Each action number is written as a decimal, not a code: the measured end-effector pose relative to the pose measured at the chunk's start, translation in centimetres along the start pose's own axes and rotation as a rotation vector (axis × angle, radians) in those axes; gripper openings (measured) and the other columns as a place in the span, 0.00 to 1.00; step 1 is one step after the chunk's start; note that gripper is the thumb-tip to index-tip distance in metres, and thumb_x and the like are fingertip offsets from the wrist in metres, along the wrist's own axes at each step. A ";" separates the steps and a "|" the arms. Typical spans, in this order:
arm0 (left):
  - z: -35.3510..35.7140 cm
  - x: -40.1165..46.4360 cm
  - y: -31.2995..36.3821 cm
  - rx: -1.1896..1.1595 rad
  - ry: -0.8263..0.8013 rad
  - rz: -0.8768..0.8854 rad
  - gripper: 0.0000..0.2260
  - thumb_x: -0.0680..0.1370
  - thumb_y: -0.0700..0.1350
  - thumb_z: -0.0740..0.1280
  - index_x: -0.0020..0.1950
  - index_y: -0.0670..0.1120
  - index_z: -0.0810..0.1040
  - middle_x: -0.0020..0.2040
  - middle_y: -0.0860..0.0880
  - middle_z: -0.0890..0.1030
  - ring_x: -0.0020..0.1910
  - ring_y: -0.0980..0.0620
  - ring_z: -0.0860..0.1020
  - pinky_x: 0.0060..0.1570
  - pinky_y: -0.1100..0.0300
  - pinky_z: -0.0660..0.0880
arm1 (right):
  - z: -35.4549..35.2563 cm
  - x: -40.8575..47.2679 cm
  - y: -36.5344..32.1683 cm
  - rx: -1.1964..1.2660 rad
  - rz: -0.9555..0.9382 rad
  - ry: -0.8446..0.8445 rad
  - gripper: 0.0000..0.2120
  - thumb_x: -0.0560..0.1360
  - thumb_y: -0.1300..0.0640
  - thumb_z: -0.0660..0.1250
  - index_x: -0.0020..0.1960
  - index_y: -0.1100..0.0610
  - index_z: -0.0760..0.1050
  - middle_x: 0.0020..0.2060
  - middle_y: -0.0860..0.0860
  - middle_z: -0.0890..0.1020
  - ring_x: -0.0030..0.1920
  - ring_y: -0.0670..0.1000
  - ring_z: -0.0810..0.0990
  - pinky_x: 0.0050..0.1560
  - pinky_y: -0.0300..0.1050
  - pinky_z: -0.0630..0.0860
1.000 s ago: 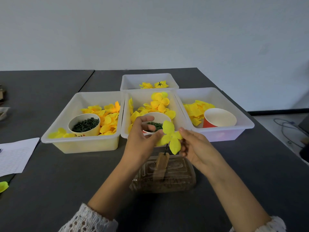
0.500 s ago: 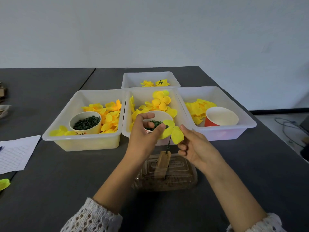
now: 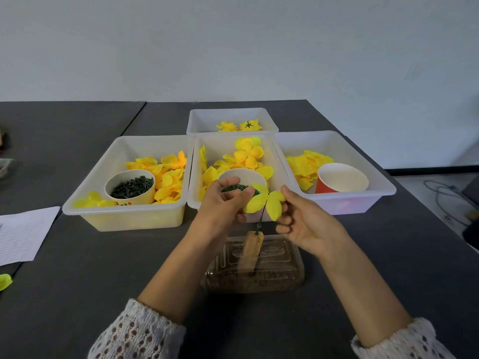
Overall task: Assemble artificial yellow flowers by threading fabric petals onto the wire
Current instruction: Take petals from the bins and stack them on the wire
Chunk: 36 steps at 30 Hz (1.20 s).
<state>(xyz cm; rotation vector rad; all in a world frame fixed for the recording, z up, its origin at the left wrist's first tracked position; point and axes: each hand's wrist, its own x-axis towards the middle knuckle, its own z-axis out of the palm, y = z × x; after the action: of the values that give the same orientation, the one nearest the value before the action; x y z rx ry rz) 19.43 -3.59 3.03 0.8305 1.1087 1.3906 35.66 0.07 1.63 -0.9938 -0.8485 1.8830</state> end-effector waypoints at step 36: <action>0.8 -0.7 -4.8 0.687 -0.271 0.333 0.07 0.82 0.39 0.62 0.50 0.48 0.79 0.37 0.52 0.82 0.39 0.58 0.79 0.46 0.62 0.76 | 3.0 10.4 -6.7 -1.607 -0.499 0.155 0.08 0.77 0.60 0.62 0.45 0.59 0.79 0.45 0.54 0.82 0.47 0.55 0.78 0.44 0.44 0.70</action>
<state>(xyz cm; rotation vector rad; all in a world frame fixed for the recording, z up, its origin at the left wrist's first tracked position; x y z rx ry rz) 21.80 -4.44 -1.23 1.7079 1.2843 1.1037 31.73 11.58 5.31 -1.5026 -2.3031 0.3916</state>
